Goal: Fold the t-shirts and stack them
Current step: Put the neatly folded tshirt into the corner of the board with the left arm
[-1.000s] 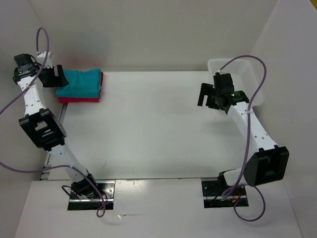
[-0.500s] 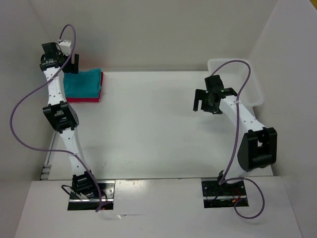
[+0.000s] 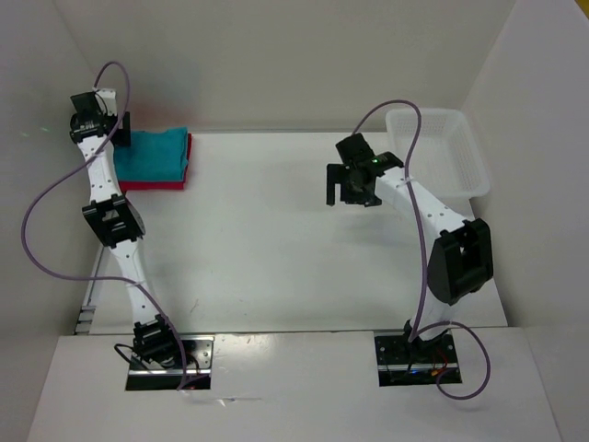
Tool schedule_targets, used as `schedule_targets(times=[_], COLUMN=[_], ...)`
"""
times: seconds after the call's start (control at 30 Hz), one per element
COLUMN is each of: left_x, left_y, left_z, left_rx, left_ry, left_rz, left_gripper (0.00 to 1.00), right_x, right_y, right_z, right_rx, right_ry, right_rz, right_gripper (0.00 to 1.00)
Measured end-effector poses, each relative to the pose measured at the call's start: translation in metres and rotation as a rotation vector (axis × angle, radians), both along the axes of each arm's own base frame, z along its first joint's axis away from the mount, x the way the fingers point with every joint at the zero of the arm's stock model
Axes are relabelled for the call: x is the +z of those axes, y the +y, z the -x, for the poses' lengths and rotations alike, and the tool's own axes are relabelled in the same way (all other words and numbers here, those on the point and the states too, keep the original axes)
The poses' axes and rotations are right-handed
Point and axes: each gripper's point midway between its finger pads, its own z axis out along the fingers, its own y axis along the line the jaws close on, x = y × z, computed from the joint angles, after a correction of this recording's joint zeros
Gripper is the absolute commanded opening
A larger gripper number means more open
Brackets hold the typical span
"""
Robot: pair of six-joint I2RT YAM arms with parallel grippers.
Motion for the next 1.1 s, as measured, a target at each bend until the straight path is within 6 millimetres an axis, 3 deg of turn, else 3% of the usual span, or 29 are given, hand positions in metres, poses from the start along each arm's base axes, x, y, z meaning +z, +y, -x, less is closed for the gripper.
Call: schedule_targets(times=[0.3,0.9,1.1], left_x=[0.0,0.005,0.031], left_y=[0.009,0.006,0.004], left_z=[-0.005,-0.002,0.011], left_rx=[0.086,0.076,0.065], left_ry=[0.017,0.069,0.063], left_rz=[-0.139,-0.227,-0.209], left_gripper=[0.96,0.99,0.99], right_x=[-0.006,-0.005,-0.006], right_y=[0.026,0.027,0.032], right_z=[0.012,0.013,0.013], right_rx=[0.072,0.077,0.093], right_ry=[0.036,0.032,0.03], right_rz=[0.078,0.099,0.112], right_gripper=[1.0,1.0,1.0])
